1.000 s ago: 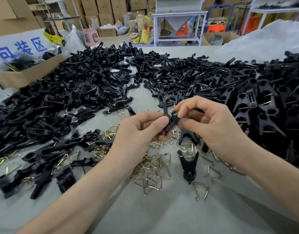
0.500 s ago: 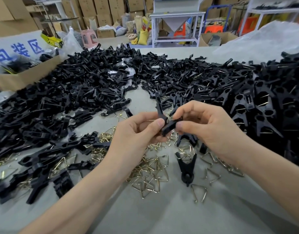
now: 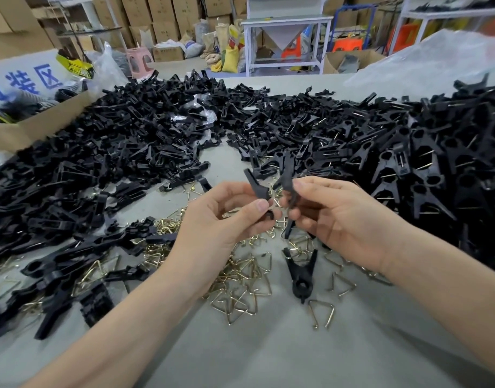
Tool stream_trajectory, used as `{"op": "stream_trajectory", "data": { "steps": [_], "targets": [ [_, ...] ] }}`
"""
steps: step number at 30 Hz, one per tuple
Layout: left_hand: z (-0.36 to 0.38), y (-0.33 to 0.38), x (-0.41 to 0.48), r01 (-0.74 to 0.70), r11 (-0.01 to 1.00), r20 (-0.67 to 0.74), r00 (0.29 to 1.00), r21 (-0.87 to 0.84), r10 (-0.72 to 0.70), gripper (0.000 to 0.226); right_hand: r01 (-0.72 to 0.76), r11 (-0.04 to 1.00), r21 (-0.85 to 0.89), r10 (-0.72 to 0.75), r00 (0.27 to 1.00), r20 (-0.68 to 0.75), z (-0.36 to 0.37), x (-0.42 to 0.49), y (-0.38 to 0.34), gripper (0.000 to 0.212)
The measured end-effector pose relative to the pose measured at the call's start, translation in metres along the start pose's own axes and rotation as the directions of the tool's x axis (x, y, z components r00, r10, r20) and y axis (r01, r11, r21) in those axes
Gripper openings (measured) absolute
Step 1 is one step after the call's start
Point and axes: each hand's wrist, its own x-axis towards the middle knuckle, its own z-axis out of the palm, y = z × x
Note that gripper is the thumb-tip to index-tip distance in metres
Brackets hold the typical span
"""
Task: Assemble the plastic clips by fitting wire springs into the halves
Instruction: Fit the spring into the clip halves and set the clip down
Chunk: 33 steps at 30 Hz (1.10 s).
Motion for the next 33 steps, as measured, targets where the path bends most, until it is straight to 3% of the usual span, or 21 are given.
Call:
{"op": "stream_trajectory", "data": {
  "steps": [18,28,33],
  "targets": [
    [0.0029,0.0019,-0.0036,-0.032,0.992,0.031,0.999,0.123,0.029,0.029,-0.012,0.996,-0.093,0.013,1.0,0.014,0.0092,-0.0039,0.0033,0.015],
    [0.0037,0.0047,-0.0022,0.025,1.0,0.052,0.998,0.01,-0.026,0.024,-0.013,1.0,0.008,0.013,0.999,0.046,0.0098,-0.0062,0.0019,0.013],
    [0.0043,0.0052,-0.0031,0.015,0.999,0.058,0.998,0.052,-0.018,0.027,0.022,0.997,-0.072,-0.018,0.998,0.06,0.009,-0.0056,0.0035,0.011]
  ]
}}
